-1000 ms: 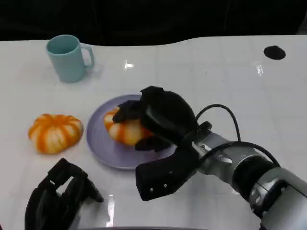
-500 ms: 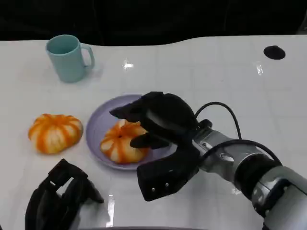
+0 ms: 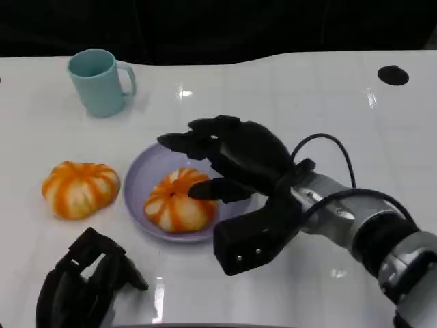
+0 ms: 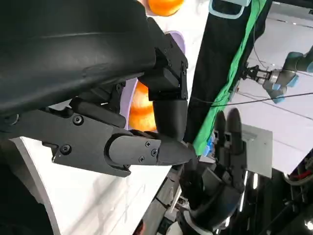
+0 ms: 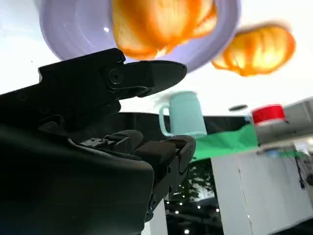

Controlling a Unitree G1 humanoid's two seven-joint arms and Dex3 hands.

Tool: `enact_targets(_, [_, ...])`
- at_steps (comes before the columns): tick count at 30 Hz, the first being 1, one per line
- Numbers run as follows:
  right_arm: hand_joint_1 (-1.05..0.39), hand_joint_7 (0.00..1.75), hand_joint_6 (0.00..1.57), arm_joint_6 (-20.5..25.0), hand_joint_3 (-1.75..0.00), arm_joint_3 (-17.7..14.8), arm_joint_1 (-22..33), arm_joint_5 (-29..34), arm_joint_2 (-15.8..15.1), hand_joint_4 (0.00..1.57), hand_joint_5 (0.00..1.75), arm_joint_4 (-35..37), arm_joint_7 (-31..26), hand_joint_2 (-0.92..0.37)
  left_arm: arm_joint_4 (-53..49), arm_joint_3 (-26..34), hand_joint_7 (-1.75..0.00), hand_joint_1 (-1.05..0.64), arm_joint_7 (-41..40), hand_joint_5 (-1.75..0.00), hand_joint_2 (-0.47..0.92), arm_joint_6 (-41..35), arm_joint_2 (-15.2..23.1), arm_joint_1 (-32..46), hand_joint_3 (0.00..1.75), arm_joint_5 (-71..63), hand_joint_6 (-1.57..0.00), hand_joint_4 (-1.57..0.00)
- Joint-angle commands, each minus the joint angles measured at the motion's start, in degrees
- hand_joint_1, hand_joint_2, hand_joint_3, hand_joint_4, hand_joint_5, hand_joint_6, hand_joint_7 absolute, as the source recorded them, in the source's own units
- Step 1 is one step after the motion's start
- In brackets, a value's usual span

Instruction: Grasp the bread from the table and place it into the plate.

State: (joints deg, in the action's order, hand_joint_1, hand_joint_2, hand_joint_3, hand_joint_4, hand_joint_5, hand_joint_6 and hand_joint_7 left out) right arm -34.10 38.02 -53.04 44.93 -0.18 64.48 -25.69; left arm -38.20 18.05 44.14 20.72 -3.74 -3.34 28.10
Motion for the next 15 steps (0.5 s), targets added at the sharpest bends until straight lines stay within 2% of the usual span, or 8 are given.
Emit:
enact_targets(1, [-0.70, 0.00, 0.32, -3.94, -0.37, -3.47, 3.49, -4.73, -3.50, 0.30, 0.05, -3.95, 4.88, -0.92, 0.45, 0.30, -1.52, -0.58, -0.61, -1.75, 0.92, -0.28, 0.41, -0.02, 0.24, 0.54, -0.49, -0.61])
enact_targets(4, [-0.69, 0.00, 0.31, -5.61, -0.35, -5.56, 5.98, -7.75, -5.06, 0.30, 0.04, -6.91, 8.98, -0.92, -0.02, 0.35, -1.51, -0.58, -0.50, -1.75, 0.92, 0.19, 0.45, -0.35, 0.25, 0.35, -0.50, -0.62])
enact_targets(9, [-0.65, 0.00, 0.29, -11.64, -0.34, -11.77, 12.24, -20.52, -7.26, 0.28, 0.03, -10.42, 22.62, -0.92, -0.03, 0.26, -1.51, -0.57, -1.15, -1.75, 0.92, 0.18, 0.23, -0.43, 0.25, 0.05, -0.51, -0.62])
enact_targets(15, [-0.62, 0.00, 0.29, -13.99, -0.37, -17.79, 19.87, -33.50, -9.74, 0.32, 0.05, -15.51, 36.85, -0.92, 0.81, 0.00, -1.49, -0.58, -1.67, -1.75, 0.92, -0.97, -0.02, -0.22, 0.22, 0.24, -0.53, -0.63])
